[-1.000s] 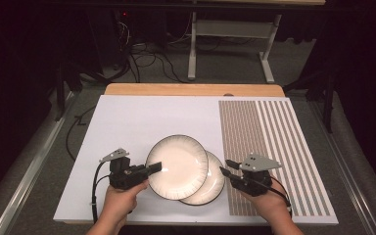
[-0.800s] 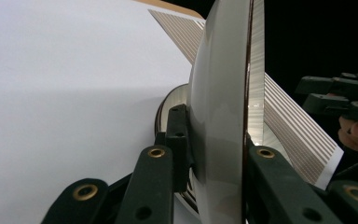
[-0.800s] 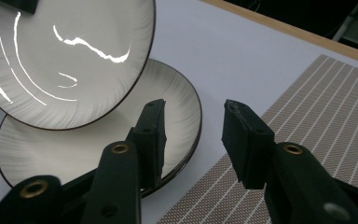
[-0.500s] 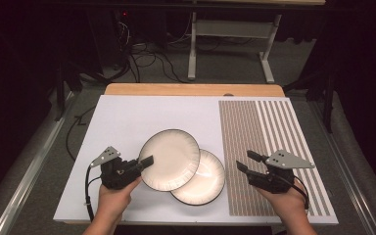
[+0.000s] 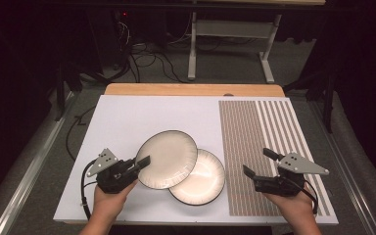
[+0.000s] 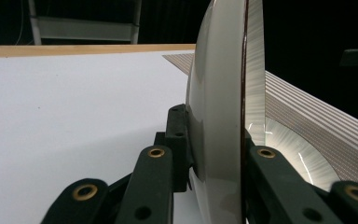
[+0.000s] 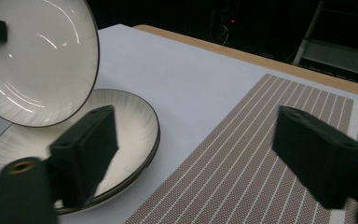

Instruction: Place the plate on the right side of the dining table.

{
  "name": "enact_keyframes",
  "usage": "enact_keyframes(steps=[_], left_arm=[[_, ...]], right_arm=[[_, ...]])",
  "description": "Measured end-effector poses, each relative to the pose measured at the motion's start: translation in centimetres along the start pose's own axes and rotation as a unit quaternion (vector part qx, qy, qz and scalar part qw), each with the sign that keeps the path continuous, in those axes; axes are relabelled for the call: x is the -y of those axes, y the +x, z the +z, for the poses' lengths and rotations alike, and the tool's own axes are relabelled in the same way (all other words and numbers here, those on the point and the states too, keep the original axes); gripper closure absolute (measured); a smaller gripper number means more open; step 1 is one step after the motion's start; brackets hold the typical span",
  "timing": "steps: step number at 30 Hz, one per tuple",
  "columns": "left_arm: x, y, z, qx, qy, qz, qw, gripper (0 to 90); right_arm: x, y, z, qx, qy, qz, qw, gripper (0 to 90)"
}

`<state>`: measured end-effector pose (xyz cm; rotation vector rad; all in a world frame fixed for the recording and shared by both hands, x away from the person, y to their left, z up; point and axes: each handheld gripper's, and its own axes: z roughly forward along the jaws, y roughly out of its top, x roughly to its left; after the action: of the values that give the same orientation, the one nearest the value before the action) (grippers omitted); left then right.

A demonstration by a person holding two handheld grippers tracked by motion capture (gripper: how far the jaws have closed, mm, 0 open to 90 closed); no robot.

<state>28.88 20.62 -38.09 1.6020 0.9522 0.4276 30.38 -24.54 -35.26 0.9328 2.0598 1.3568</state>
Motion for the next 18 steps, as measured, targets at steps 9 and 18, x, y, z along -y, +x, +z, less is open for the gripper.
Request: enact_keyframes(steps=[9,18], left_arm=[[0.0,-0.1,-0.3,0.0,0.003,0.025,0.9997,76.9],[-0.3,-0.1,-0.4,0.002,0.012,0.04,0.9991,76.5]], right_arm=[[0.2,-0.1,0.0,0.003,-0.006,0.003,1.0,0.5],[-0.2,1.3,1.3,-0.009,-0.008,-0.011,0.9999,1.6]])
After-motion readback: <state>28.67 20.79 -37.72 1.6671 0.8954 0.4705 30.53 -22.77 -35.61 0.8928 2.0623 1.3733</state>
